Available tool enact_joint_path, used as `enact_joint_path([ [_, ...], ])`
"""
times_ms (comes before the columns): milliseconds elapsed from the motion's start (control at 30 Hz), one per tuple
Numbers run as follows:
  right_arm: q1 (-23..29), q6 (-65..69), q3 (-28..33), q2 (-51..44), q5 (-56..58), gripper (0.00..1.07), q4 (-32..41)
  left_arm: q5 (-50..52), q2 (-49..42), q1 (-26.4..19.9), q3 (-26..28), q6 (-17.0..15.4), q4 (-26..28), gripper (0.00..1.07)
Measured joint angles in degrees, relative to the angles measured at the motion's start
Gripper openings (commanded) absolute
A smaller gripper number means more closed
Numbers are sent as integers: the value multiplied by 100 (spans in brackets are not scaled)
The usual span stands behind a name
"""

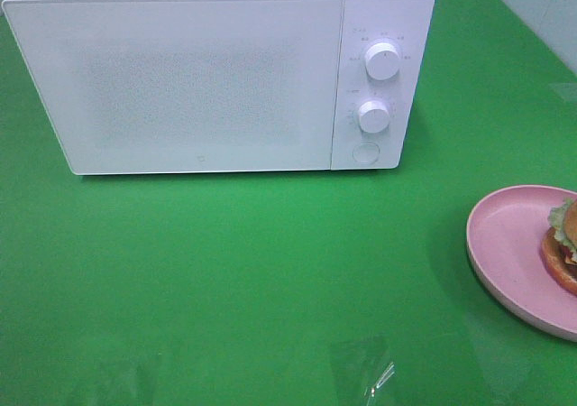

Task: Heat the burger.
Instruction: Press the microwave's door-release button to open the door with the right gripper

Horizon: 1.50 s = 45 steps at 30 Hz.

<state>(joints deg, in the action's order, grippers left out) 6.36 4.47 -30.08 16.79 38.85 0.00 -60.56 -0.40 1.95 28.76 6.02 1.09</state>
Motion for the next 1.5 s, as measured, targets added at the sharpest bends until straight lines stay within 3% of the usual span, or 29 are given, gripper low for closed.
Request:
enact_joint_path([
  [667, 0, 6, 0, 2636, -2538, 73, 0, 0, 0, 0, 0, 0, 0, 100],
  [1067, 0, 0, 0, 3741, -3936, 73, -46, 0, 0, 0, 0, 0, 0, 100],
  [1500, 0, -407, 338, 4985, -6589, 73, 97, 0, 0, 0, 0, 0, 0, 100],
])
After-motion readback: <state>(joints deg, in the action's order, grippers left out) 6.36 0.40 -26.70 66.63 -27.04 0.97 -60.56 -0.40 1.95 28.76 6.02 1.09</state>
